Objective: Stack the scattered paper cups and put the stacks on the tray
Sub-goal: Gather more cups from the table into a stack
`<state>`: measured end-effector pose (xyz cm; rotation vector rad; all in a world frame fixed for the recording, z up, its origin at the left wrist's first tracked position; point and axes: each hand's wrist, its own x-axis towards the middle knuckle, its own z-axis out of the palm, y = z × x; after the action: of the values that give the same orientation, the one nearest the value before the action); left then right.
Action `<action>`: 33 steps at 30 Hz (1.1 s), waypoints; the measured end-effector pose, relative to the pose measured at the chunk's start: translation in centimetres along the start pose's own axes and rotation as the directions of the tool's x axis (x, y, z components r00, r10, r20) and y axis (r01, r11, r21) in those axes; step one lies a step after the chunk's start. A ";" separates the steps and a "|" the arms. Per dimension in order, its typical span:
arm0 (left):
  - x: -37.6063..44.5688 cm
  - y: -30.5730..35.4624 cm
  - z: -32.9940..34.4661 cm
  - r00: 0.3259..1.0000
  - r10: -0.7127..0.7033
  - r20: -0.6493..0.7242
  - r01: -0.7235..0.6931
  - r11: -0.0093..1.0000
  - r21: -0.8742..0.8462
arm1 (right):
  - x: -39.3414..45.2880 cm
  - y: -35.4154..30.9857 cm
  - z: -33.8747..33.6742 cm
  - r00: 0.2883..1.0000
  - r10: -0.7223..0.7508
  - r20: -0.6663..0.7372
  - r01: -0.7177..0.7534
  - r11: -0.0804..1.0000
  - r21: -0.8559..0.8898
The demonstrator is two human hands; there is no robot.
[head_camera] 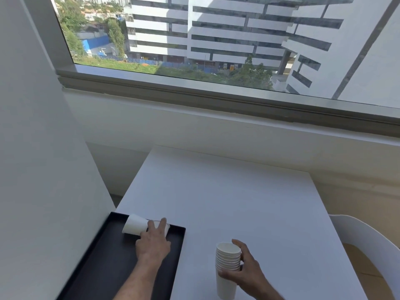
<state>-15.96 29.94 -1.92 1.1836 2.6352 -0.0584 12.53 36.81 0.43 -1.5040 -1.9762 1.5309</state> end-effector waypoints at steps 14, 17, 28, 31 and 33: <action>-2.7 3.6 -0.4 0.971 -0.034 -0.238 -0.153 0.674 -0.723 | -0.7 0.8 1.0 0.996 -0.069 0.049 0.076 0.986 -0.146; -3.9 6.0 -1.7 0.966 -0.025 -0.256 -0.217 0.459 -0.862 | -0.5 0.6 1.3 0.997 -0.073 0.023 0.076 0.980 -0.184; -7.7 9.8 -1.2 0.940 0.247 -0.237 -0.319 0.384 -0.867 | -0.6 -1.9 1.7 0.987 -0.158 -0.016 0.155 0.981 -0.113; -7.6 9.5 -0.9 0.898 0.324 -0.298 -0.422 0.439 -0.793 | -0.8 -2.5 1.7 0.985 -0.174 -0.019 0.171 0.981 -0.088; -7.5 9.3 -0.7 0.871 0.355 -0.340 -0.483 0.491 -0.725 | -0.7 -2.7 1.7 0.981 -0.190 -0.037 0.188 0.980 -0.067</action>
<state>-4.41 30.79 1.22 1.4216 1.9214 1.2201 10.11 35.42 2.13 -1.3164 -2.0929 1.3595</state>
